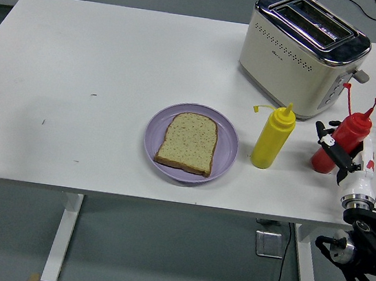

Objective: Pick up the cup,pour liquid into bread,place the cup on the desk

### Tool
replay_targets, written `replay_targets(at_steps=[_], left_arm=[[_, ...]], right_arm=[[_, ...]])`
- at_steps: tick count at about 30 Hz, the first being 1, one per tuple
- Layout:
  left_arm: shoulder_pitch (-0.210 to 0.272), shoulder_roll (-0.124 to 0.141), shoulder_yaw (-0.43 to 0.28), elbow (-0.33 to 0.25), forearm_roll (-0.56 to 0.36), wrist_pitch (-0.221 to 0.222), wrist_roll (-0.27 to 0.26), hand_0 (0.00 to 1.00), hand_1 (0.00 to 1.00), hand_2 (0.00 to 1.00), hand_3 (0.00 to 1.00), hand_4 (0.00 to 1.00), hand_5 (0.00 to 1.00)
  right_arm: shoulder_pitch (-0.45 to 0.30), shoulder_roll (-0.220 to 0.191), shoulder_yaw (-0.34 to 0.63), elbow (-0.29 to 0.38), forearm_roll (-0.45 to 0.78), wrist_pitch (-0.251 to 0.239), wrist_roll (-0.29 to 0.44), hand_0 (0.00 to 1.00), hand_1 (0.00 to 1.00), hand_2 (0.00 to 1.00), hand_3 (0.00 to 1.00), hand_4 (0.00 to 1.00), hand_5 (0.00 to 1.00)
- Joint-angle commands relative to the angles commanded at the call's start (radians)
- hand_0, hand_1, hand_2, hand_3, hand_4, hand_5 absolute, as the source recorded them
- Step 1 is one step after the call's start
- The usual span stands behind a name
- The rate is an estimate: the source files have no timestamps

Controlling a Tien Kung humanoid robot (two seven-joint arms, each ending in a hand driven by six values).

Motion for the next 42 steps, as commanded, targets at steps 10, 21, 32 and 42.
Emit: replay_targets(at_steps=[10, 21, 32, 42], left_arm=[[0.0, -0.001, -0.001, 0.0, 0.0, 0.0, 0.0, 0.83, 0.84, 0.858, 0.786, 0.661, 0.998], [-0.001, -0.001, 0.0, 0.0, 0.0, 0.0, 0.0, 0.829, 0.839, 0.858, 0.784, 0.66, 0.998], [0.001, 0.0, 0.002, -0.001, 0.0, 0.0, 0.0, 0.828, 0.839, 0.858, 0.781, 0.662, 0.998], [0.004, 0.0, 0.006, -0.001, 0.0, 0.0, -0.001, 0.828, 0.84, 0.857, 0.769, 0.663, 0.998]], right_arm=[[0.018, 0.009, 0.008, 0.005, 0.028, -0.02, 0.04, 0.054, 0.089, 0.22, 0.258, 0.828, 0.107], [0.005, -0.002, 0.069, 0.061, 0.014, -0.033, 0.024, 0.002, 0.046, 0.184, 0.228, 0.816, 0.079], [-0.013, -0.032, 0.175, 0.161, -0.048, -0.019, -0.05, 0.002, 0.021, 0.171, 0.228, 0.826, 0.084], [0.006, -0.074, 0.257, 0.313, -0.205, 0.002, -0.132, 0.002, 0.008, 0.169, 0.25, 0.826, 0.095]])
